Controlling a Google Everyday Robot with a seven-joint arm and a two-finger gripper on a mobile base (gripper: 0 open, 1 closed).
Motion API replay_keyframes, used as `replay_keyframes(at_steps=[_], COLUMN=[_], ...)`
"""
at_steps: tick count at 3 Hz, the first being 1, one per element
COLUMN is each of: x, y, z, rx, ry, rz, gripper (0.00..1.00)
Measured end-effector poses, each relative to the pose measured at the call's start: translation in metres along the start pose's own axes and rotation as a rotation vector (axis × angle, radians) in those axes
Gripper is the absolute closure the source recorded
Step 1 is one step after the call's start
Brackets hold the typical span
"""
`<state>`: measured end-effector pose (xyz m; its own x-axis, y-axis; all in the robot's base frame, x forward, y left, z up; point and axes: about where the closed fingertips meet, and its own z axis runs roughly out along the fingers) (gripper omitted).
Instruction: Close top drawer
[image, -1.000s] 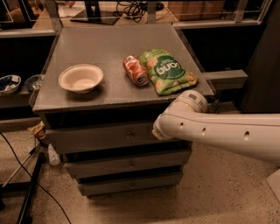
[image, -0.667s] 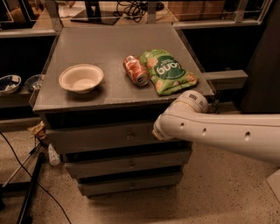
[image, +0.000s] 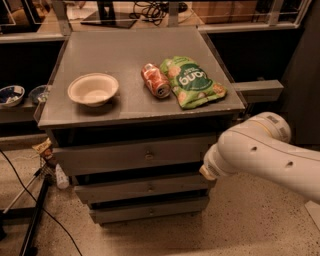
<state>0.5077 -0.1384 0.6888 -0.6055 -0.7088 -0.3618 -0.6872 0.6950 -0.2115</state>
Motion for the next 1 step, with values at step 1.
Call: replay_keyframes(at_steps=[1], x=[-0.0049], y=[0.0061], z=[0.0029], rx=[-0.023], ry=[-0.013], rz=[-0.012], gripper=[0.75])
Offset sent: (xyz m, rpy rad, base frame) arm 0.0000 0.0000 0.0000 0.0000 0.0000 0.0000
